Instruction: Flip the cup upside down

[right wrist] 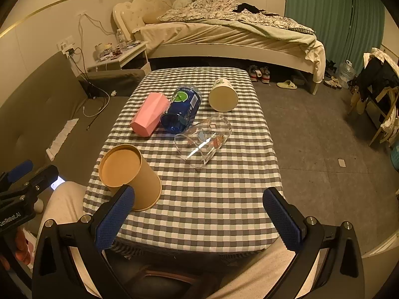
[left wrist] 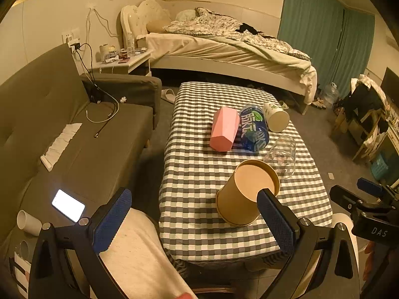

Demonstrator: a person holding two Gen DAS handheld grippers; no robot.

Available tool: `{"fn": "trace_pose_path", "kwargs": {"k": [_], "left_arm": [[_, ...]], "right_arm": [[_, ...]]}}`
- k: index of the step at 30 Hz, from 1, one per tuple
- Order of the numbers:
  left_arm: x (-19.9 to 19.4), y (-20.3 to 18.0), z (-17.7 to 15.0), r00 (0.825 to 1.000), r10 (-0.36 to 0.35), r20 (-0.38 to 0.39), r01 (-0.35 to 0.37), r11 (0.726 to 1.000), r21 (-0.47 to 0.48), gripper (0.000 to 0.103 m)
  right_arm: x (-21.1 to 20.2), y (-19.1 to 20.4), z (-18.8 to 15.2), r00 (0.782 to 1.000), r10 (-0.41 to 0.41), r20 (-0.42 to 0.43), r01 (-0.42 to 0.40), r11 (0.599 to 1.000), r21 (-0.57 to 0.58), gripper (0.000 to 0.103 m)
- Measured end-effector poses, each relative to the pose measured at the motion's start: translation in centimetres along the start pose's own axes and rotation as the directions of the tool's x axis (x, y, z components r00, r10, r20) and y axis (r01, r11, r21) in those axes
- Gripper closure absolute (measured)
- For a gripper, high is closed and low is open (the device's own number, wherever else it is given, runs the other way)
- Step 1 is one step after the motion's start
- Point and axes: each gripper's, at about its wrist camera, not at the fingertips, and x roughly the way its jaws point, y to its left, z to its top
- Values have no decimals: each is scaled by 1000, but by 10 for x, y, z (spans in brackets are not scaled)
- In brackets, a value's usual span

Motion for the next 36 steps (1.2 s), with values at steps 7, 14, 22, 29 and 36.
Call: {"fn": "trace_pose_path", "kwargs": {"k": [7, 14, 22, 29, 36], "left_arm": [[-1, 0, 0, 1000, 2, -1, -2, 1000, -3, 0], [0, 1, 0, 1000, 2, -2, -2, 1000, -3, 0], [-1, 2, -1, 1000, 4, -4, -4, 1000, -4, 0], [-1, 2, -1, 1000, 5, -2, -5, 1000, -4, 0], [-3, 7, -1, 1000, 8, -7, -9, 1000, -8, 0]], "right_arm": [[-1, 2, -1, 1000, 0, -1, 0, 1000, -6, 0], [-1, 3, -1, 1000, -4, 0, 4, 1000, -12, 0], [0, 3, -1, 1000, -5, -1, 5, 1000, -13, 0], [0, 4, -1, 1000, -5, -1, 5, 1000, -13, 0], [1, 5, -1, 1000, -5, -6, 5, 1000, -18, 0]]}}
